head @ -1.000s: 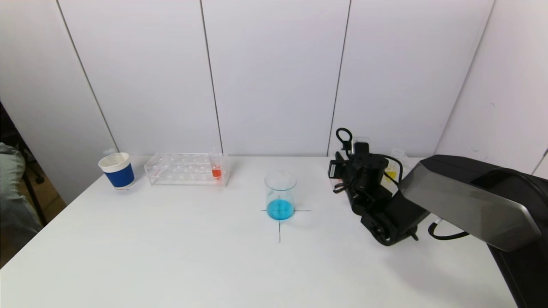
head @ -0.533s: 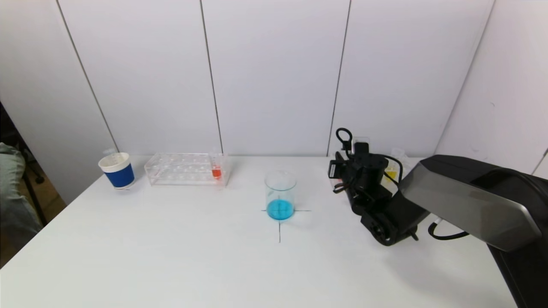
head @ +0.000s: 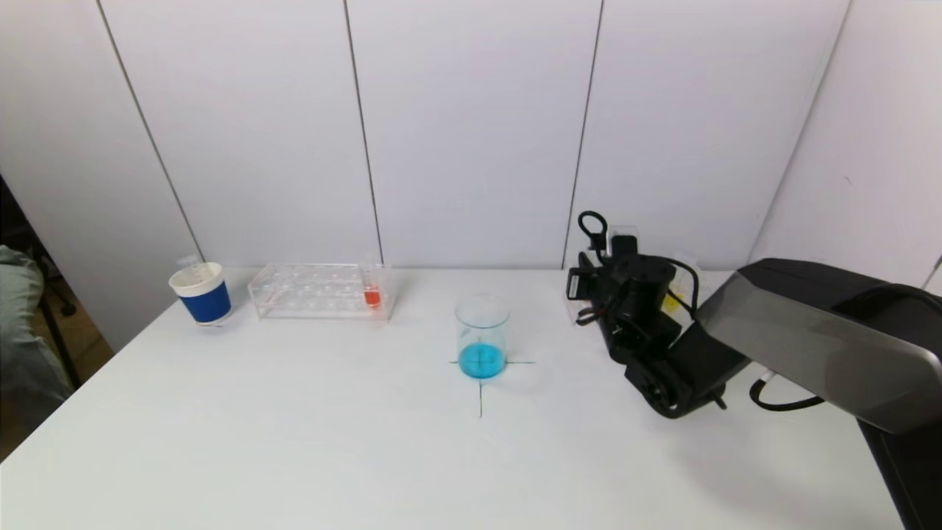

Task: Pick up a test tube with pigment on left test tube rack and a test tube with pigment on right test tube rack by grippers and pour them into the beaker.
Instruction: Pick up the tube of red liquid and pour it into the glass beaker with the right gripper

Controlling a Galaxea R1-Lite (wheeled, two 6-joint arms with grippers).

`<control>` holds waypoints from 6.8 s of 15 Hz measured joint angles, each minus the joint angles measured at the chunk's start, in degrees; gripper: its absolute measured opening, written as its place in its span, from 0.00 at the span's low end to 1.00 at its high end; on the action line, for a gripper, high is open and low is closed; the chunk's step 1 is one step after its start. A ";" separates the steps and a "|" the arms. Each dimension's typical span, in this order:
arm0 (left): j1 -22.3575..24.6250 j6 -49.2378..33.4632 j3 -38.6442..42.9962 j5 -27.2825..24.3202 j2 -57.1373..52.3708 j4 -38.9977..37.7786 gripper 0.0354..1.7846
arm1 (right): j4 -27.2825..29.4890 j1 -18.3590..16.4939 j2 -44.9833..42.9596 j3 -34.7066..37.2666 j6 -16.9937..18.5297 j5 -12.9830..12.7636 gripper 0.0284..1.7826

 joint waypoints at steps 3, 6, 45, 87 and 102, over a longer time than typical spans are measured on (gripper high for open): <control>0.00 0.02 0.00 0.02 0.00 -0.02 0.99 | 0.17 -0.04 -1.13 0.17 -0.82 0.32 0.25; 0.00 0.00 0.00 0.02 0.00 -0.02 0.99 | 1.46 0.02 -2.51 0.15 -1.07 0.32 0.25; 0.00 0.02 0.00 0.00 0.00 -0.02 0.99 | 31.23 4.01 -14.56 -19.54 -47.41 44.64 0.25; 0.00 0.00 0.00 0.00 0.00 -0.02 0.99 | 24.66 0.38 -7.91 -9.28 -90.87 68.62 0.25; 0.00 0.04 0.00 0.02 0.00 -0.02 0.99 | 31.95 -0.65 -8.00 -14.74 -101.49 65.98 0.25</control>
